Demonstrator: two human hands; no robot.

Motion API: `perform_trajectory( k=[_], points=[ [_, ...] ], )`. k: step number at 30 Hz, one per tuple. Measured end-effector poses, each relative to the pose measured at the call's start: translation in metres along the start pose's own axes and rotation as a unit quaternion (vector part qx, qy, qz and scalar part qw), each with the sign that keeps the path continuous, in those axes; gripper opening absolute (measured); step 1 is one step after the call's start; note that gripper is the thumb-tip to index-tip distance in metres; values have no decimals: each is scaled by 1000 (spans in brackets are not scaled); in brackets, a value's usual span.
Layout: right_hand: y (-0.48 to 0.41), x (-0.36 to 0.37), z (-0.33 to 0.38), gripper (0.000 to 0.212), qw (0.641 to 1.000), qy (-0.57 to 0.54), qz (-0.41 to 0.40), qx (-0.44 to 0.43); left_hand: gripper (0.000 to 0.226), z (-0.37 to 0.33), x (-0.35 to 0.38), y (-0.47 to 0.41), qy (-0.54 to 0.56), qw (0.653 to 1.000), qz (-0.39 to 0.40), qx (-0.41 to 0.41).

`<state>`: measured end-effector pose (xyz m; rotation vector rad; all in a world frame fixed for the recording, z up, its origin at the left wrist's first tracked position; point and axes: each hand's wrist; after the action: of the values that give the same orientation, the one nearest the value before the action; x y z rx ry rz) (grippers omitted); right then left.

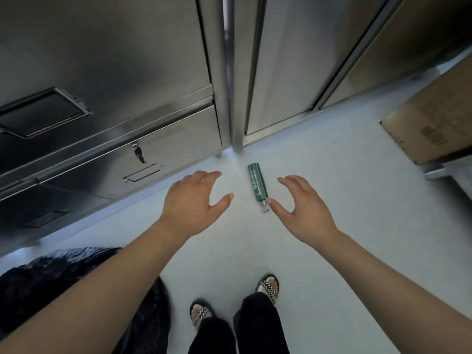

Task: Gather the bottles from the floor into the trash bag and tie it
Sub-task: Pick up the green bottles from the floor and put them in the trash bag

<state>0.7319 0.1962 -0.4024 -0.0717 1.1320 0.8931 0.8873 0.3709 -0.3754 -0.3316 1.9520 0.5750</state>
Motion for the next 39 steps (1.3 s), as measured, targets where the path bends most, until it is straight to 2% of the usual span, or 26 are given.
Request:
perform_trajectory(
  k=[7, 14, 21, 28, 32, 39],
  points=[
    [-26, 35, -24, 56, 999, -9, -12, 42, 60, 22, 41, -44, -15, 998, 33, 49],
    [-85, 124, -73, 55, 996, -35, -15, 79, 61, 60, 139, -92, -18, 997, 44, 60],
    [-170, 240, -157, 56, 998, -20, 1, 57, 61, 104, 300, -139, -24, 998, 55, 28],
    [-268, 342, -225, 62, 999, -8, -14, 29, 62, 155, 442, -210, -46, 998, 17, 38],
    [-303, 378, -245, 66, 1000, -15, -13, 23, 64, 189, 491, -232, -68, 996, 17, 45],
    [-308, 398, -248, 73, 1000, -23, -7, 16, 75, 216, 533, -222, -63, 997, 48, -7]
  ],
)
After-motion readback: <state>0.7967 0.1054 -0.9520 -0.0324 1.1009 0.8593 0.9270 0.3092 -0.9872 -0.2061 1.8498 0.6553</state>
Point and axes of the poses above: each hand's wrist, its own y-axis away from the middle knuckle, its own x-axis out of the palm, z = x × y, and after that the axes turned 14 degrees about x, right-handed
